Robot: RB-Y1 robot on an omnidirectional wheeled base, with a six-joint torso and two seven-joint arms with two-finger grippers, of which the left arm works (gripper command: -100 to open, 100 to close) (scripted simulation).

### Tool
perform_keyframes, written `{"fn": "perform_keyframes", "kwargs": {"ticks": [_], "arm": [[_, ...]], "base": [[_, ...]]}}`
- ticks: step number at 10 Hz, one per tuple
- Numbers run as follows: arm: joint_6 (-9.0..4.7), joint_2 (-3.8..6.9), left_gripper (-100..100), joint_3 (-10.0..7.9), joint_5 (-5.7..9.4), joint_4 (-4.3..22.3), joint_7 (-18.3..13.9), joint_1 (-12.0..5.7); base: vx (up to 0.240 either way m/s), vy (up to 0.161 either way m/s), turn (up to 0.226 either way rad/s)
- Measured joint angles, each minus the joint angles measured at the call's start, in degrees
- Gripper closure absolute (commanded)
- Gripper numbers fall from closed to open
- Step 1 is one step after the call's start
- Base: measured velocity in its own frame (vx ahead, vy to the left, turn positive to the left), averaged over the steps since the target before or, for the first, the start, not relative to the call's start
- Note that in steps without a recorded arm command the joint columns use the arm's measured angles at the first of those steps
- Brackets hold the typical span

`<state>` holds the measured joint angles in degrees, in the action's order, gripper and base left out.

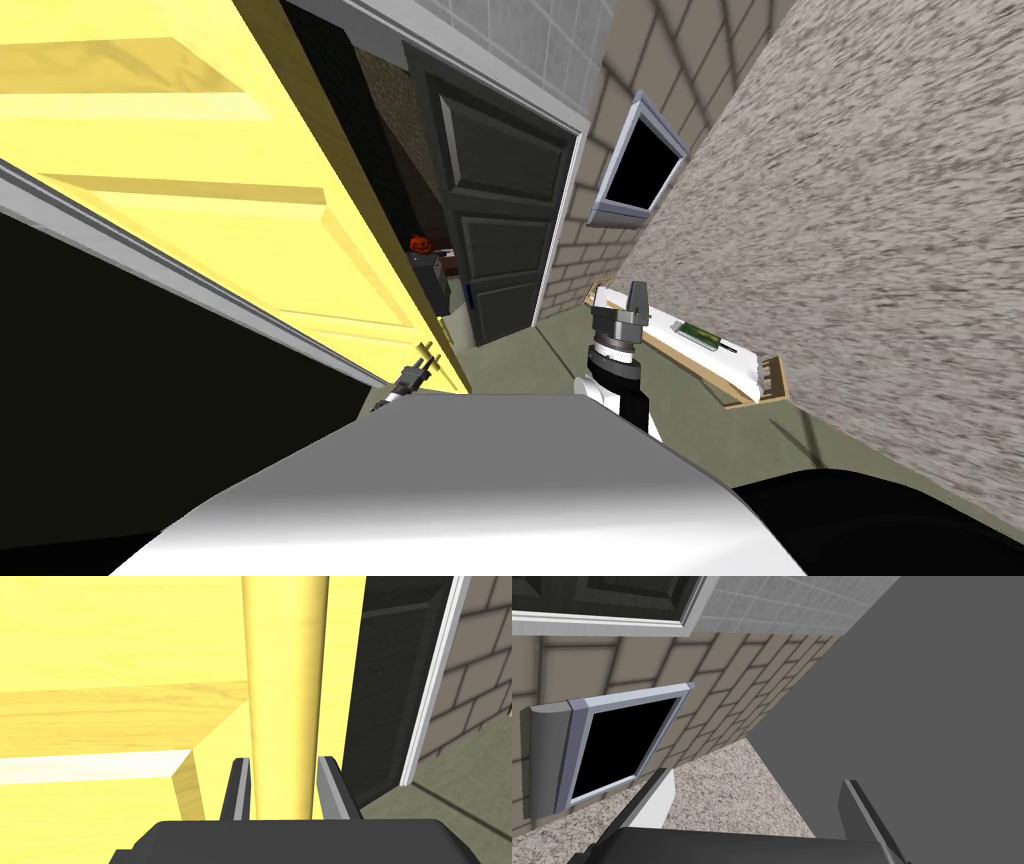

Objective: Pull the door open

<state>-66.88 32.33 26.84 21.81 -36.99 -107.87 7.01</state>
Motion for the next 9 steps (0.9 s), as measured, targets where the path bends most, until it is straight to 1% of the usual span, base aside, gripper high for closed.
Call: {"fn": "perform_keyframes", "kwargs": {"ticks": [2, 3, 4, 5, 7, 9], "arm": [[-1.56, 0.82, 100, 0.57, -0.27, 0.59, -0.78, 0.69], [-2.46, 1.04, 100, 0.93, -0.46, 1.25, -1.25, 0.86], [-3.3, 1.2, 100, 1.2, -0.61, 1.81, -1.61, 0.97], [-3.42, 1.18, 100, 1.31, -0.68, 1.92, -1.66, 1.08], [-3.96, 1.33, 100, 1.37, -0.72, 2.45, -1.9, 0.87], [-5.05, 1.16, 100, 1.73, -0.98, 3.67, -2.33, 0.41]], "base": [[-0.191, 0.08, -0.129], [-0.17, 0.07, -0.129], [-0.076, 0.027, -0.024], [-0.154, 0.058, -0.152], [-0.217, 0.109, -0.199], [-0.206, 0.096, -0.15]]}}
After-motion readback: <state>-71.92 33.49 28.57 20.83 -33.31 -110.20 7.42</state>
